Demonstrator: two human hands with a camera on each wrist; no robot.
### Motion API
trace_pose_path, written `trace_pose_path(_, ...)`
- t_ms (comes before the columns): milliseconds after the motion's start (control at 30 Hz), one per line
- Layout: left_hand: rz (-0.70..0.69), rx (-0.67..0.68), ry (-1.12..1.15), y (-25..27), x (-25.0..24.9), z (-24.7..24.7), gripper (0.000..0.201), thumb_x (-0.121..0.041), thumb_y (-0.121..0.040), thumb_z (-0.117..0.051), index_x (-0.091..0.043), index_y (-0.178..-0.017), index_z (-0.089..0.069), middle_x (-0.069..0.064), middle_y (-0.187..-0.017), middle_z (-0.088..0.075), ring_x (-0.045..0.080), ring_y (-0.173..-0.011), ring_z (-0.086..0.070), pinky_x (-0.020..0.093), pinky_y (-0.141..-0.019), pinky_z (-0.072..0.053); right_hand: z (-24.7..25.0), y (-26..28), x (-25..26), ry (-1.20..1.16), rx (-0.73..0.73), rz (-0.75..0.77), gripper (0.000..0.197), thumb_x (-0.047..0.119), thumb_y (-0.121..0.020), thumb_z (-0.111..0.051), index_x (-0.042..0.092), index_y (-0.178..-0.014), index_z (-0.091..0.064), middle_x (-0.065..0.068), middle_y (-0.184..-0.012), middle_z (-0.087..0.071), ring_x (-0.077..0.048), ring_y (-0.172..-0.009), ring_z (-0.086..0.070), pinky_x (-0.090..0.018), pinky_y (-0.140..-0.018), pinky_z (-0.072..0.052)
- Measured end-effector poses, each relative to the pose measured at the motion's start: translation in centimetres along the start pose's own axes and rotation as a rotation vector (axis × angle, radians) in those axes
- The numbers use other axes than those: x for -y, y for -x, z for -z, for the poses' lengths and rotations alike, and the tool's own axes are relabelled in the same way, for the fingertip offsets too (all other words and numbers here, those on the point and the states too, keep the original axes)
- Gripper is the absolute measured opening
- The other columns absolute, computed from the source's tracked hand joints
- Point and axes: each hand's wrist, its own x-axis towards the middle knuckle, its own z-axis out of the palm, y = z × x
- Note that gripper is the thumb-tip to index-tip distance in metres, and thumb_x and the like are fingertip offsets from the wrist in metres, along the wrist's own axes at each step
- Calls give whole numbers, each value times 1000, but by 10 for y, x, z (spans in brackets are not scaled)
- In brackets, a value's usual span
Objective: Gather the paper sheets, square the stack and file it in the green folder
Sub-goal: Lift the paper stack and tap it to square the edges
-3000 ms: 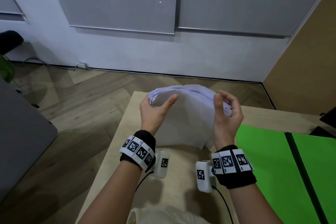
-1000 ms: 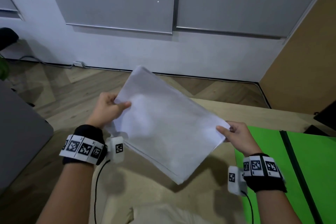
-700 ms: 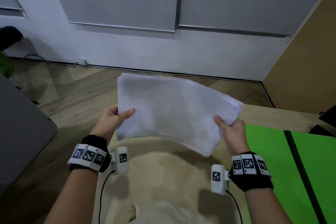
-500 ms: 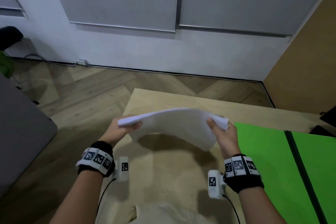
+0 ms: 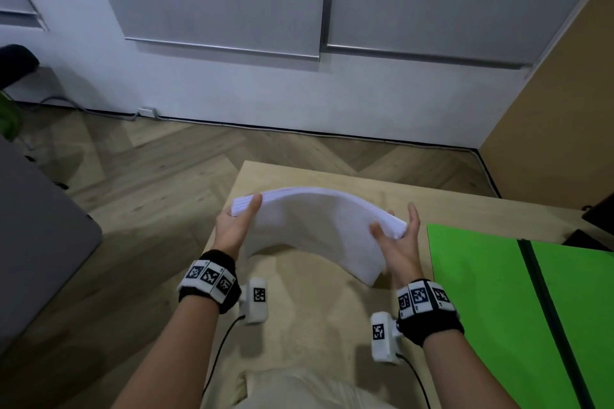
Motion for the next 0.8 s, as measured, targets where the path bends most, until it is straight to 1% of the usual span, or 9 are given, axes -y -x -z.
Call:
trace_pose_path(67, -5, 141, -69, -2, 1, 2, 57, -38, -64, -83, -11, -112, -69, 1, -96, -72, 13, -83, -69, 13, -62, -54, 4, -4, -5, 114, 13, -53, 78, 33, -63, -84, 14, -131, -50, -4, -121, -63, -22, -105, -64, -38, -94, -51)
trace_pose_path(100, -25, 173, -117, -2, 3, 3, 50, -28, -68, -84, -9, -111, -69, 3, -96, -73, 17, -87, -68, 13, -63, -55, 5, -4, -5, 147, -13, -79, 77, 42, -56, -86, 8, -119, -58, -9, -113, -68, -24, -100, -67, -42, -92, -53)
trace_pose_path(200, -68, 167, -140, 3, -5, 2, 26, -8, -79, -76, -7, -104, -71, 10, -100, -74, 24, -92, -68, 25, -76, -58, 4, -7, 3, 165, -65, -8, 36, 27, -72, -79, 4, -97, -68, -10, -92, -72, -24, -84, -68, -47, -88, -55)
trace_pose_path(267, -104, 210, -127, 6, -14, 4, 28, -9, -81, -74, -3, -108, -70, 12, -103, -73, 24, -93, -69, 33, -83, -56, 9, -7, 10, 124, -81, 52, 35, 24, -75, -76, 0, -99, -67, -11, -92, -73, -24, -82, -69, -42, -82, -57)
trace_pose_path(433, -138, 231, -217, 4, -17, 13, 19, -6, -77, -77, -6, -94, -70, 4, -89, -69, 13, -78, -63, 14, -68, -52, 19, 2, 12, 104, 52, 110, 13, 13, -79, -72, 16, -92, -71, 7, -79, -75, -4, -72, -69, -21, -68, -55)
trace_pose_path(533, -197, 184, -371, 0, -15, 14, 16, -9, -76, -79, -10, -89, -71, 2, -86, -70, 13, -79, -62, 17, -70, -51, 17, 1, 9, 131, 23, 116, 11, 12, -86, -65, 22, -82, -71, 10, -76, -73, -10, -75, -66, -26, -74, -52)
trace_pose_path(633, -347, 229, -759, -1, -26, 8, 10, -28, -76, -75, -23, -84, -72, -3, -86, -73, 14, -83, -66, 37, -83, -52, 10, 0, 16, 161, 9, 140, 20, 14, -88, -61, 26, -75, -69, 14, -67, -71, -3, -69, -64, -26, -73, -50)
trace_pose_path(733, -542, 261, -1322, 12, -43, -13, 29, -44, -77, -70, -30, -103, -68, -8, -103, -71, 19, -104, -62, 46, -105, -34, -4, 7, 37, 254, 90, 241, 18, 14, -88, -61, 23, -76, -70, 2, -77, -69, -2, -71, -60, -26, -73, -46)
trace_pose_path(800, -605, 340, -1369, 23, -51, -35, 42, -49, -76, -70, -27, -111, -65, -5, -105, -68, 19, -104, -59, 44, -104, -32, -15, 14, 56, 315, 170, 327, 14, 17, -87, -62, 22, -78, -71, 0, -77, -69, -4, -74, -58, -25, -70, -44)
